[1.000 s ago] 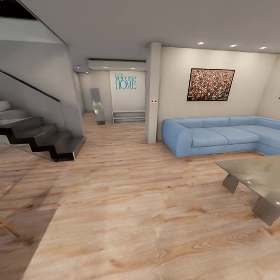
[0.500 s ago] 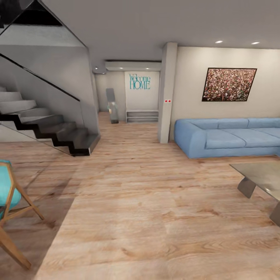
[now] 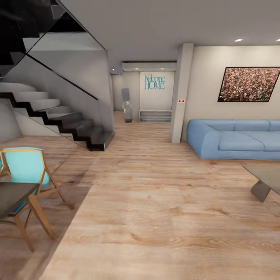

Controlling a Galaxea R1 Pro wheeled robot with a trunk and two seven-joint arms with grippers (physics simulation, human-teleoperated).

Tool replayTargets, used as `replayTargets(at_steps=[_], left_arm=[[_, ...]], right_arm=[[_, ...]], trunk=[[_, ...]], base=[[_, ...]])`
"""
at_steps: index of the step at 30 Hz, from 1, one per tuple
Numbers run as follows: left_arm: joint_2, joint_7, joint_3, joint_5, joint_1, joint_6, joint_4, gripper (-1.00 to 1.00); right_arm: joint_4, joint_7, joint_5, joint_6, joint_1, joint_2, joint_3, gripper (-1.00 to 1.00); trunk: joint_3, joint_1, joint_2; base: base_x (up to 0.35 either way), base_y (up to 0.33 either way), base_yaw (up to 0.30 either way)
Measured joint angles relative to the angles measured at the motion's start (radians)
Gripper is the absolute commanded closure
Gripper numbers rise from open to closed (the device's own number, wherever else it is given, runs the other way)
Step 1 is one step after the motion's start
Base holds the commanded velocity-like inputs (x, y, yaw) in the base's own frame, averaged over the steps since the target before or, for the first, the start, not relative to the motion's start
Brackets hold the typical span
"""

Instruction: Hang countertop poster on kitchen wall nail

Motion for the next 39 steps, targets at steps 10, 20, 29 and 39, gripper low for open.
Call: replayTargets(at_steps=[10,20,29,39], left_arm=[[0.0,0.0,0.0,0.0,0.0,0.0,0.0,-1.0],[0.0,0.0,0.0,0.0,0.0,0.0,0.0,-1.0],[-0.001,0.0,-0.002,0.0,0.0,0.002,0.0,-1.0],[-0.001,0.0,-0.003,0.001,0.0,0.003,0.0,-1.0]], right_arm=[[0.0,-0.013,0.001,0.001,0.0,0.001,0.0,-1.0],[0.001,-0.013,0.001,0.001,0.0,0.001,0.0,-1.0],[0.016,-0.013,0.001,0.0,0.0,0.001,0.002,-1.0],[0.045,-0.01,0.088,0.0,-0.001,0.0,0.0,-1.0]], trunk=[[0.0,0.0,0.0],[0.0,0.0,0.0],[0.0,-0.001,0.0],[0.0,-0.001,0.0]], base=[[-0.325,-0.119,0.29],[-0.319,-0.133,0.29],[-0.076,-0.05,0.29],[-0.047,-0.241,0.217]])
